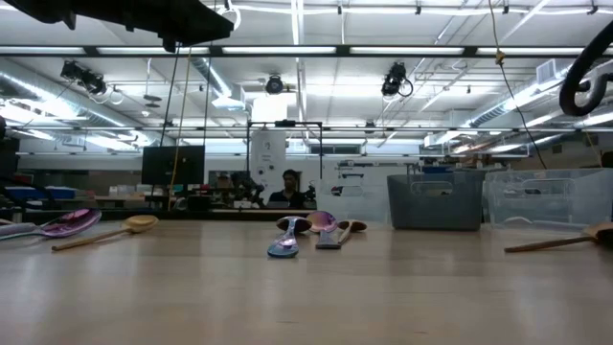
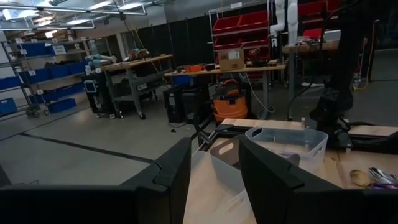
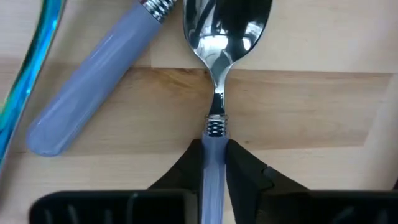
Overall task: Sort silverware by color (type)
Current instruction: Put the purple spoon into the right transparent bin
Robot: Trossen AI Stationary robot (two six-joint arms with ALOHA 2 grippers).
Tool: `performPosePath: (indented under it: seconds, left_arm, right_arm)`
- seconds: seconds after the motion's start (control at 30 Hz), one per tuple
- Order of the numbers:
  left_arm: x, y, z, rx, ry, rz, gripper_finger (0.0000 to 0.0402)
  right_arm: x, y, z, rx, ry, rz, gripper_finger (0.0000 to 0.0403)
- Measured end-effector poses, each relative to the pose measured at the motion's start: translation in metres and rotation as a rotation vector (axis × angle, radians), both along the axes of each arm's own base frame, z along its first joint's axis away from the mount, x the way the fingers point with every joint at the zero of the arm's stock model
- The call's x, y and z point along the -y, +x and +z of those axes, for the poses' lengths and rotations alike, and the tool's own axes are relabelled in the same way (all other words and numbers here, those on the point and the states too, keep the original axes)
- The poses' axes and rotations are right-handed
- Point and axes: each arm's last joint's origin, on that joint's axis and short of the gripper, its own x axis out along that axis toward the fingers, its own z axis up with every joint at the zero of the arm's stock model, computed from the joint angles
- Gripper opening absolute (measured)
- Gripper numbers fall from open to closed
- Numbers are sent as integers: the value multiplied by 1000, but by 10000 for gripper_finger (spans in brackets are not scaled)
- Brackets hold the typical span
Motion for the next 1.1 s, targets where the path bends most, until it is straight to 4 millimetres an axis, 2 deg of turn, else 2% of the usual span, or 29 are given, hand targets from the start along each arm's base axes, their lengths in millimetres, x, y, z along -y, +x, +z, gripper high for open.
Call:
performPosePath:
  seconds: [0.3, 0.67, 0.87, 1.1]
  left_arm:
    - [1, -6, 1, -10, -1, 0, 142]
    - [1, -7, 2, -3, -2, 0, 142]
    - [1, -7, 2, -8, -4, -1, 142]
    - [1, -7, 1, -17, -6, -1, 142]
  right_arm:
    - [1, 5, 6, -20, -19, -10, 50]
    - [-4, 11, 44, -23, -83, 8, 23]
    - [-4, 12, 43, -17, -97, 11, 4]
    - [0, 10, 42, -8, -162, 18, 26]
